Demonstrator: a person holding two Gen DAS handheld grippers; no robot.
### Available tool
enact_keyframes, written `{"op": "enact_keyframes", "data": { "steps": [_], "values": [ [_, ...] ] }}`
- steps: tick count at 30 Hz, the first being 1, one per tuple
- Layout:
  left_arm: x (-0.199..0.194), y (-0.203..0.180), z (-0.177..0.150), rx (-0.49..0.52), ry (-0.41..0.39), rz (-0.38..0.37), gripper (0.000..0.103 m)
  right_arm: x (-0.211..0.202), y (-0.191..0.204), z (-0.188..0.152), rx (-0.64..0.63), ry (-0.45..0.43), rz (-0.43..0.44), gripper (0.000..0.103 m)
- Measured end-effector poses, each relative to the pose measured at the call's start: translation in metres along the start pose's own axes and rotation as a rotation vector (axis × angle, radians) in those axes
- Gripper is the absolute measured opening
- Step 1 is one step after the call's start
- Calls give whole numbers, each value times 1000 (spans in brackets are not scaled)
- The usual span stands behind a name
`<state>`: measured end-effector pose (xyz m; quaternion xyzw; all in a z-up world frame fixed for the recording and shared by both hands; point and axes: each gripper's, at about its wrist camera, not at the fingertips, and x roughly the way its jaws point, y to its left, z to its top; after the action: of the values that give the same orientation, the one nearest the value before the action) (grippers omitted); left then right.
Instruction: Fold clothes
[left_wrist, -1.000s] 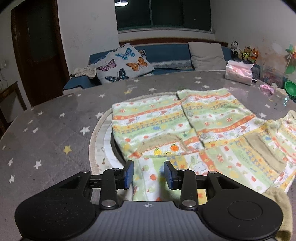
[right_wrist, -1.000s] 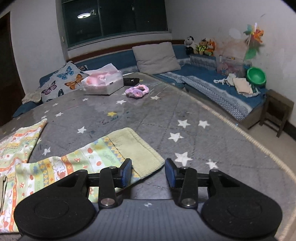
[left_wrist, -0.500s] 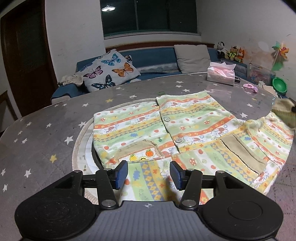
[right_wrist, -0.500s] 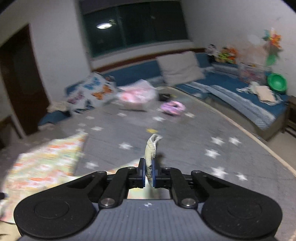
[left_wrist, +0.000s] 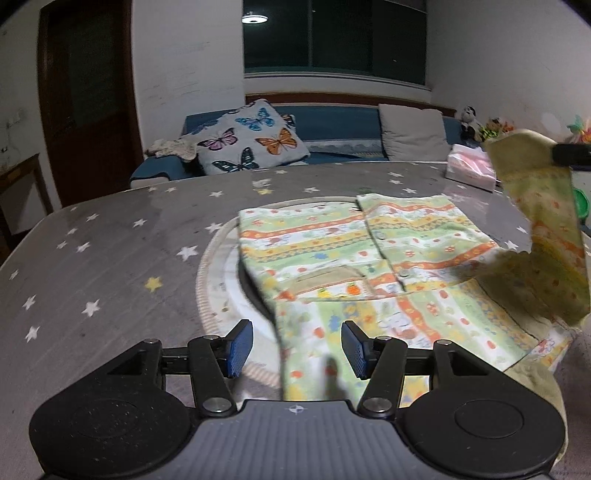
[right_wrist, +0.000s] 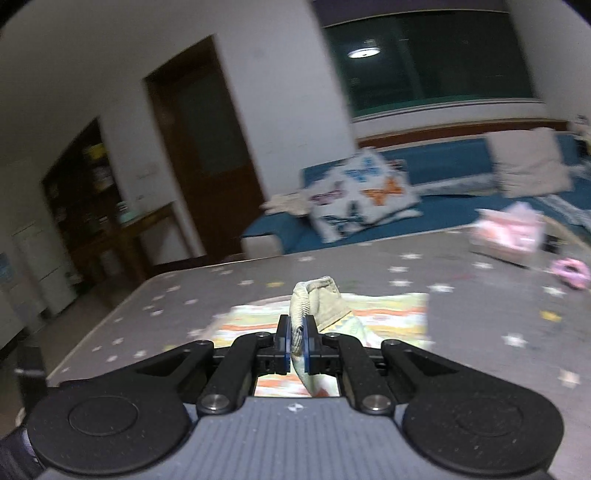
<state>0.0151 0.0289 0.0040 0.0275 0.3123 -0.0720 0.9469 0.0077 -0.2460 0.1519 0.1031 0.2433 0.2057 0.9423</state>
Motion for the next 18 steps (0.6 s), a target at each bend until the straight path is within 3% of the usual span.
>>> {"op": "enact_keyframes", "data": {
  "steps": [8,11,14,18],
  "values": [
    [-8,31,-5,-72,-10,56,58,54,68,-16,-76,80,139,5],
    [-9,36,-4,-86,-16,66,58,67,80,-30,-100,132,173,11],
    [-11,35,-1,-84,-21,60,58,61,79,-37,-104,157,175,13],
    [-13,24,3,-64,-34,25,58,47,50,-50,-99,199,86,19]
  ]
}}
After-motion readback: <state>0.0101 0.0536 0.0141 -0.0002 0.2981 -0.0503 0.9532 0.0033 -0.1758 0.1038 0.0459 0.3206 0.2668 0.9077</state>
